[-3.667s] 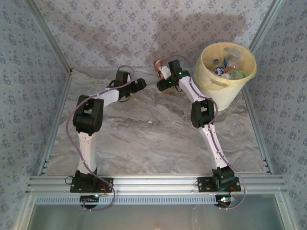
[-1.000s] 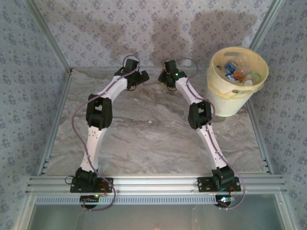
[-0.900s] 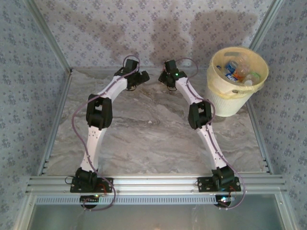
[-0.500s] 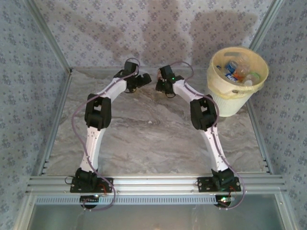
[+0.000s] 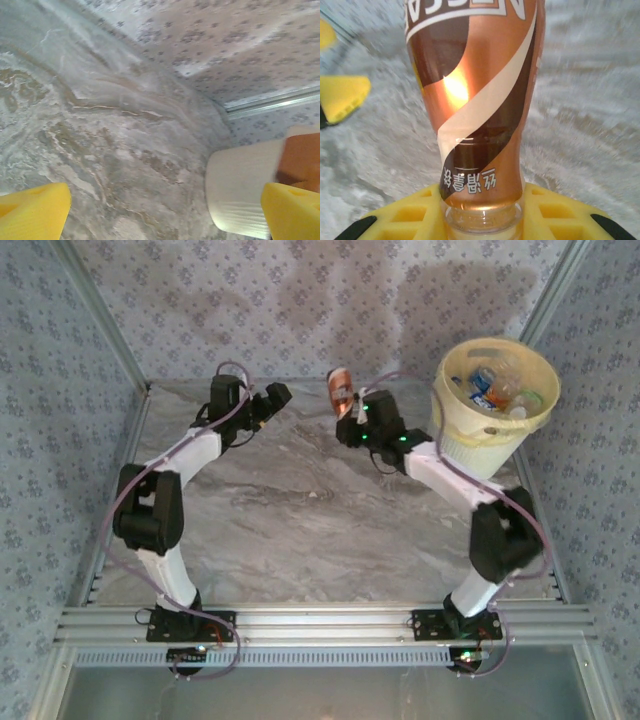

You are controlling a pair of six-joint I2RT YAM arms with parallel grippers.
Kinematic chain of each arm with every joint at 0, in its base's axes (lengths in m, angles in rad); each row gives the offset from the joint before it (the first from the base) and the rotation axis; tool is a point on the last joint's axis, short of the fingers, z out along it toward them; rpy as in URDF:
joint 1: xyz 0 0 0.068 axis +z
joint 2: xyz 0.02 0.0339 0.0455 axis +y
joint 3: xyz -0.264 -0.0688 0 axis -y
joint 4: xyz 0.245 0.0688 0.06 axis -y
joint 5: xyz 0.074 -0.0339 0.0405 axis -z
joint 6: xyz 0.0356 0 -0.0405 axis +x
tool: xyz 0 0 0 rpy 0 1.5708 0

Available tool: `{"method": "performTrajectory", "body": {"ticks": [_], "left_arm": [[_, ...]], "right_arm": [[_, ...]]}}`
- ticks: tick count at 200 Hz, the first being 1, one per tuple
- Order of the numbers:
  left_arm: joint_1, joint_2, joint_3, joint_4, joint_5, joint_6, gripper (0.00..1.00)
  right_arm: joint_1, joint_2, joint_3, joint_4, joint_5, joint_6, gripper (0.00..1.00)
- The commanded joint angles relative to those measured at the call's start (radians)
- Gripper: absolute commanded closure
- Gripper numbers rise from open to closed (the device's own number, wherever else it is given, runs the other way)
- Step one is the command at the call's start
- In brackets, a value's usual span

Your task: Put the plastic bottles in the bin

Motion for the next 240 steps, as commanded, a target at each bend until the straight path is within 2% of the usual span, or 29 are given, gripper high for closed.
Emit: {"method": "performTrajectory", "body": {"ticks": [1, 27, 51, 82, 125, 145, 174, 189, 221, 240], "left_arm": [[-0.003, -0.085, -0.065, 0.018, -0.032, 0.013, 0.02], [-0.005, -0.124, -0.096, -0.024, -0.050, 0.032, 0.02], [-0.007, -0.135, -0.111, -0.037, -0.056, 0.030, 0.02], [-0.008, -0.140, -0.108, -0.059, -0.068, 0.036, 0.02], [-0.010, -0.150, -0.108, -0.100, -0.084, 0.053, 0.02], [-0.010, -0.154, -0.102, -0.127, -0.090, 0.062, 0.02], [-0.010, -0.162, -0.095, -0.164, -0.107, 0.080, 0.02], [-0.010, -0.168, -0.099, -0.180, -0.123, 0.088, 0.02], [-0.010, -0.177, -0.096, -0.208, -0.149, 0.103, 0.02], [-0.010, -0.184, -0.096, -0.218, -0.162, 0.108, 0.02]], "right_arm": [[-0.069, -0.170, 0.000, -0.061, -0.026, -0.055, 0.65], [-0.212, -0.301, 0.062, -0.203, -0.093, -0.052, 0.64], [-0.373, -0.342, 0.160, -0.346, -0.155, -0.069, 0.62], [-0.573, -0.281, 0.297, -0.514, -0.308, -0.066, 0.61], [-0.786, -0.135, 0.458, -0.685, -0.504, -0.173, 0.60], [-0.837, -0.034, 0.561, -0.783, -0.595, -0.260, 0.60], [-0.852, 0.105, 0.730, -0.951, -0.584, -0.380, 0.58], [-0.846, 0.166, 0.798, -1.024, -0.590, -0.441, 0.50], [-0.821, 0.232, 0.898, -1.071, -0.451, -0.445, 0.30], [-0.810, 0.208, 0.895, -1.030, -0.417, -0.430, 0.26]]}}
